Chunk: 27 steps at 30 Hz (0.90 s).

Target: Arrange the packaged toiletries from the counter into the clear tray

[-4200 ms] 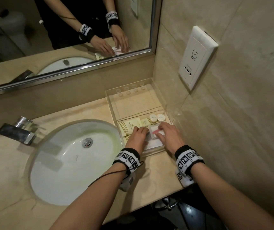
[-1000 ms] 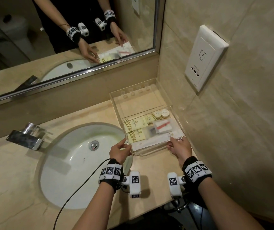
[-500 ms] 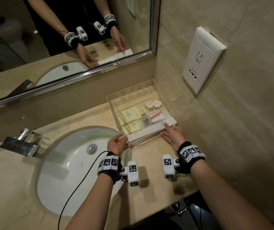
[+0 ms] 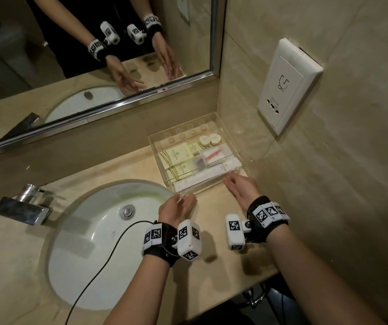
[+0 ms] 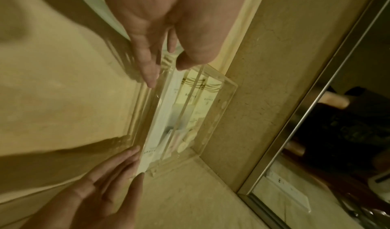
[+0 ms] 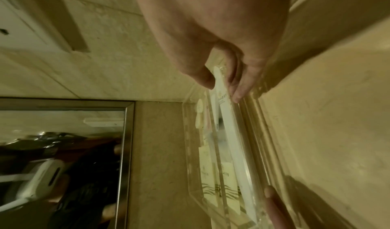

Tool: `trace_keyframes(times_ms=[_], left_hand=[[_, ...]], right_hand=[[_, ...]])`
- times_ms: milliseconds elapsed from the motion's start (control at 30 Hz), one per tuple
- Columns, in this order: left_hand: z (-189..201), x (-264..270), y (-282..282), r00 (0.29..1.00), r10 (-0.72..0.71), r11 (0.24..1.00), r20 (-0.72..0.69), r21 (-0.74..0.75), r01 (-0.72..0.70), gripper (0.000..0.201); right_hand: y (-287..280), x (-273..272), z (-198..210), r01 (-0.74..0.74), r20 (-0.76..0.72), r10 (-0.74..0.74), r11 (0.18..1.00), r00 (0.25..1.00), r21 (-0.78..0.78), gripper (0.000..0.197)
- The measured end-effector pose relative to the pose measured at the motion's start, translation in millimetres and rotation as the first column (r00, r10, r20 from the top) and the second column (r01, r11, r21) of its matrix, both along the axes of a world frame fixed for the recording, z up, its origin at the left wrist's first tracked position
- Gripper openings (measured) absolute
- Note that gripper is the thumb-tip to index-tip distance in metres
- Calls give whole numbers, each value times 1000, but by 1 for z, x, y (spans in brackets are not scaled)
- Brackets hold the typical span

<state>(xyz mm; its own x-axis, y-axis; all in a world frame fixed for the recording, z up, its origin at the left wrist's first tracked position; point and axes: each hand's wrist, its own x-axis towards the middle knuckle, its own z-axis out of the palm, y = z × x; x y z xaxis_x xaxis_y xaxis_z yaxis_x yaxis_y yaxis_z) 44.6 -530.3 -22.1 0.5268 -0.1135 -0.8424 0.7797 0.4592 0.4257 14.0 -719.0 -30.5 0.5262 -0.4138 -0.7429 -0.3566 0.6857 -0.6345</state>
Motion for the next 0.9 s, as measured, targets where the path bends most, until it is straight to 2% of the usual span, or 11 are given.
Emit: trace_keyframes(times_ms=[133,300,467,600,733,833,900], left_hand=[[4,-3,-3,997,77,997,-10,-19,-77,16],[3,-3,-3,992,124,991,0,-51,-124,26],[9,7,-3,995,79,996,61,-55,-76,16],[10,17,-3,993,97,992,73,-90,-90,13],[19,22,-7,990,137,980,32,-147,-131,16],[29,20,-11,979,203,959,13,-203,-196,19],[30,17,-12,976,217,948,-12,-234,-214,21]], right_hand=[[1,5,5,26,4,-26,999,1000,-45,32],[-4,8,-2,13,-50,-16,999,999,-43,24],[-2,17,6,17,53,-17,1000,998,10,31],[-2,29,7,20,57,-21,1000,998,19,35],[-4,38,2,-21,22,21,999,1000,42,28],[-8,44,-3,-79,9,80,996,997,-37,24],[-11,47,-13,-77,30,78,997,996,-23,22]])
